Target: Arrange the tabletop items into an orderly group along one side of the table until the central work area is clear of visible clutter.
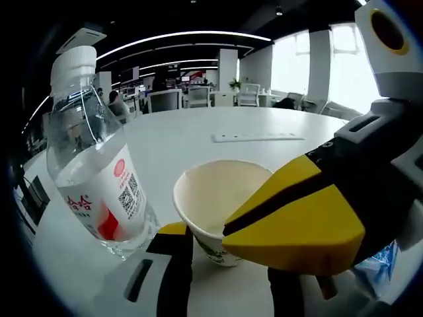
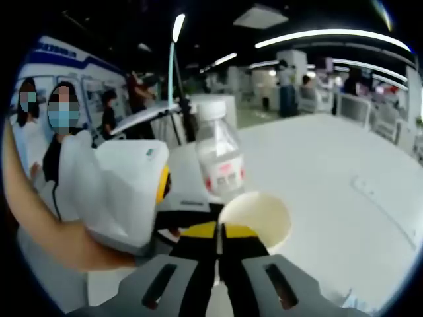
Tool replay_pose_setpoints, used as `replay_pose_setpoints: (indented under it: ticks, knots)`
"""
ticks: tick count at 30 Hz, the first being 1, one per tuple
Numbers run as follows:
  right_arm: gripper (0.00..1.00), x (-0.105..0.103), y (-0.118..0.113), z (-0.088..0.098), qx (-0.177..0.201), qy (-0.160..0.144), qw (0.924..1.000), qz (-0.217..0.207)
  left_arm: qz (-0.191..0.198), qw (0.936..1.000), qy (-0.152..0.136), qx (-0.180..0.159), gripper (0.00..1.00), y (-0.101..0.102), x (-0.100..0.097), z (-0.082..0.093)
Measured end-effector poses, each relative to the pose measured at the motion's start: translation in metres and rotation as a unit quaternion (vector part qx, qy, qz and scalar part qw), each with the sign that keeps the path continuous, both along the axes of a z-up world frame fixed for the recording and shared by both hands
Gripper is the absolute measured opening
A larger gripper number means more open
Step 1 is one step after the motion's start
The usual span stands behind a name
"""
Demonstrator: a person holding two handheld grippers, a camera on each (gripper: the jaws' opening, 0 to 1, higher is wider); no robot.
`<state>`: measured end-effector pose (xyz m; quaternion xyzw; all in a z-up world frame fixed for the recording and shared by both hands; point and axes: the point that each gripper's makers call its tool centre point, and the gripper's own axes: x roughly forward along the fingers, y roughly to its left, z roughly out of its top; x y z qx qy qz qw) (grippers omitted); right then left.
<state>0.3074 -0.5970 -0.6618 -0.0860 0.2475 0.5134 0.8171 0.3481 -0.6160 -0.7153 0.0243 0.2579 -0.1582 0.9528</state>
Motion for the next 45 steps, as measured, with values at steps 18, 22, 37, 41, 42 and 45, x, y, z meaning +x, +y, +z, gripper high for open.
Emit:
replay_pose_setpoints:
  ticks: [18,22,37,41,42,45]
  knots:
    - [0.20,0.008,-0.003,0.004,0.003,-0.023,0.9997,-0.010,0.006,0.9998,-0.007,-0.015,0.55,0.005,-0.006,0.007]
    - [0.21,0.008,-0.002,0.006,0.005,-0.026,0.9996,-0.010,0.004,0.9998,-0.012,-0.013,0.57,0.004,-0.007,0.010]
    - [0.25,0.002,-0.006,0.014,0.010,-0.036,0.9992,-0.016,0.007,0.9997,-0.021,-0.013,0.60,0.007,-0.023,0.017]
    - [0.26,-0.002,-0.009,0.019,0.018,-0.037,0.9989,-0.022,-0.001,0.9997,-0.024,-0.008,0.61,0.007,-0.030,0.017]
    - [0.26,-0.003,-0.009,0.020,0.018,-0.037,0.9989,-0.021,0.000,0.9997,-0.022,-0.008,0.60,0.007,-0.031,0.016]
    - [0.26,-0.005,-0.012,0.021,0.019,-0.036,0.9989,-0.023,0.002,0.9998,-0.019,-0.010,0.62,0.010,-0.036,0.016]
